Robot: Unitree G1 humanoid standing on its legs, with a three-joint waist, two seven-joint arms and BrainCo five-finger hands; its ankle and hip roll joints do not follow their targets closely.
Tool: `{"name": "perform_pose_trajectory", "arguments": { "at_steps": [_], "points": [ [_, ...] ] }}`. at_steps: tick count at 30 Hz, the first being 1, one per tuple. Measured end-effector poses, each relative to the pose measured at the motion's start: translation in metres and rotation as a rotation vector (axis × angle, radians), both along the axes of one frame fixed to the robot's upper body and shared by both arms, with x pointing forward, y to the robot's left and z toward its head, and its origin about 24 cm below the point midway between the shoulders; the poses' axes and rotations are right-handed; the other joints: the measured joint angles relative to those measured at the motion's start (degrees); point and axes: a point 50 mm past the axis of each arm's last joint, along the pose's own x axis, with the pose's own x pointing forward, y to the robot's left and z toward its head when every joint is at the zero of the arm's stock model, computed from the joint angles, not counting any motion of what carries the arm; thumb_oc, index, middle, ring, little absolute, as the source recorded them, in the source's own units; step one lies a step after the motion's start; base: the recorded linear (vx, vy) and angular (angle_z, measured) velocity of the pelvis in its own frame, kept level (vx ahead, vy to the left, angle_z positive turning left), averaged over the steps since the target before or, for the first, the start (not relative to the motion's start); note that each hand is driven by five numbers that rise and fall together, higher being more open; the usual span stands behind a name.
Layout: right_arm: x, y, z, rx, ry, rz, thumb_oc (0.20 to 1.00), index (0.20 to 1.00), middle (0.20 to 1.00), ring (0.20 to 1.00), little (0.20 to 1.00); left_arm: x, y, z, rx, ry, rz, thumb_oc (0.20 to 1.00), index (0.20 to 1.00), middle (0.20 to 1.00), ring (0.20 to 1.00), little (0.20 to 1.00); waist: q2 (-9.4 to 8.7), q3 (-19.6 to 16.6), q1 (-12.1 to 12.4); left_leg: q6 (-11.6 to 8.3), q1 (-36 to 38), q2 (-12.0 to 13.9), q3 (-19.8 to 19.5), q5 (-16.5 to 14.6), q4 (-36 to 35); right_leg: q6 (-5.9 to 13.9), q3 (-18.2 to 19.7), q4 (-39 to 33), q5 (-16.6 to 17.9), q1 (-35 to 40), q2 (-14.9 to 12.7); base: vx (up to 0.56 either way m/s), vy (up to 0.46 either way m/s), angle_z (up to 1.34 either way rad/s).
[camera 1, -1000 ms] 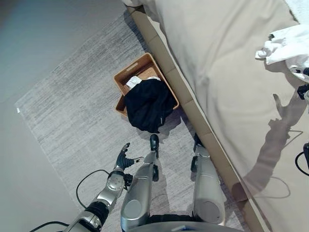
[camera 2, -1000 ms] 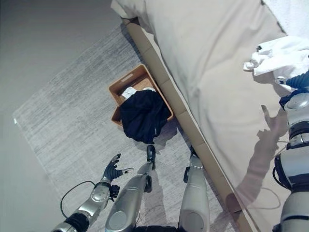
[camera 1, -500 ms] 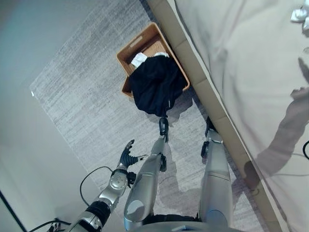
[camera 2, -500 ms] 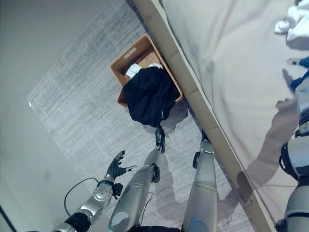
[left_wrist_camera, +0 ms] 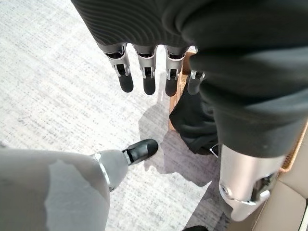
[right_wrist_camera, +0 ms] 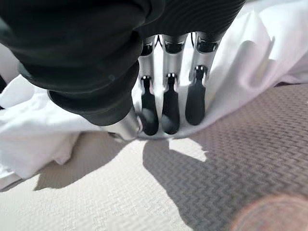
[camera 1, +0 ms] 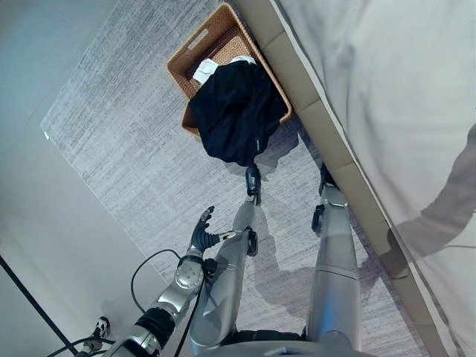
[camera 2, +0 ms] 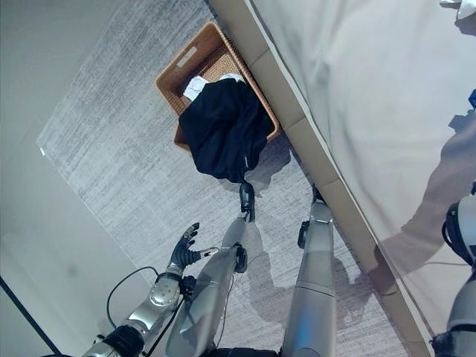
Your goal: Pick up clothes into the bucket
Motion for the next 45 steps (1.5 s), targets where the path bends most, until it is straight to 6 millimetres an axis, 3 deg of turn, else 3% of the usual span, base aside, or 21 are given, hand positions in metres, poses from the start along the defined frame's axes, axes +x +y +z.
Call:
{"name": "perform_pose_trajectory", "arguments": {
  "at_steps": [16, 17, 18, 19, 32, 38, 45],
  "points": [
    [0.002, 0.006, 0.002, 0.010, -0.064, 0.052, 0.200, 0.200, 0.200, 0.200, 0.200, 0.000, 0.000, 0.002, 0.004, -0.019, 0.013, 1.000, 1.000, 1.000, 1.000, 1.000, -0.02, 0.00, -1.56, 0.34, 4.57, 0.18, -3.15, 0.46, -0.68, 0.26, -2.94, -0.96, -0.39, 6.70, -0.95, -0.04, 0.024, 0.09],
    [0.002, 0.006, 0.002, 0.007, -0.070, 0.050, 0.275, 0.275, 0.275, 0.275, 0.275, 0.001, 0.000, 0.002, 0.004, -0.020, 0.013, 1.000, 1.000, 1.000, 1.000, 1.000, -0.02, 0.00, -1.73, 0.34, 4.67, 0.26, -3.15, 0.46, -0.70, 0.25, -3.19, -1.03, -0.40, 6.90, -0.83, -0.07, 0.071, 0.04],
    [0.001, 0.006, 0.002, 0.005, -0.075, 0.045, 0.787, 0.787, 0.787, 0.787, 0.787, 0.001, 0.000, 0.002, 0.005, -0.021, 0.013, 1.000, 1.000, 1.000, 1.000, 1.000, -0.03, 0.00, -1.71, 0.40, 4.93, 0.31, -3.14, 0.52, -0.70, 0.44, -3.26, -1.45, -0.21, 7.28, -0.84, -0.06, 0.071, -0.02],
    [0.002, 0.006, 0.001, 0.004, -0.076, 0.041, 1.000, 1.000, 1.000, 1.000, 1.000, 0.000, 0.001, 0.002, 0.007, -0.019, 0.015, 1.000, 1.000, 1.000, 1.000, 1.000, -0.03, 0.00, -1.68, 0.40, 5.16, 0.41, -3.12, 0.52, -0.71, 0.53, -3.33, -1.70, -0.14, 7.60, -0.74, -0.03, 0.049, -0.06],
    [0.005, 0.016, 0.002, -0.123, -0.081, 0.012, 1.000, 1.000, 1.000, 1.000, 1.000, -0.002, 0.008, -0.003, 0.037, -0.004, 0.049, 1.000, 1.000, 1.000, 1.000, 1.000, -0.10, 0.04, -1.43, 0.22, 5.17, 1.27, -3.50, 0.82, -0.64, 0.64, -4.87, -3.75, 0.27, 9.26, 0.06, 0.01, 0.008, -0.01],
    [0.007, 0.025, 0.020, -0.208, -0.071, 0.008, 1.000, 1.000, 1.000, 1.000, 1.000, -0.002, 0.007, -0.003, 0.039, -0.010, 0.052, 1.000, 1.000, 1.000, 1.000, 1.000, -0.09, 0.04, -1.48, 0.58, 3.69, 1.42, -5.10, 0.71, -0.56, 0.61, -6.35, -3.77, 0.17, 8.81, -0.15, 0.04, -0.029, 0.12],
    [-0.004, 0.017, 0.042, -0.174, -0.097, -0.056, 1.000, 1.000, 1.000, 1.000, 1.000, -0.004, 0.012, -0.004, 0.044, -0.008, 0.072, 1.000, 1.000, 1.000, 1.000, 1.000, -0.18, 0.03, -0.78, 1.08, 2.18, 1.36, -6.39, 1.25, -1.74, 0.02, -6.79, -2.63, -0.30, 6.70, -0.21, 0.09, -0.050, 0.05]
  ]
}}
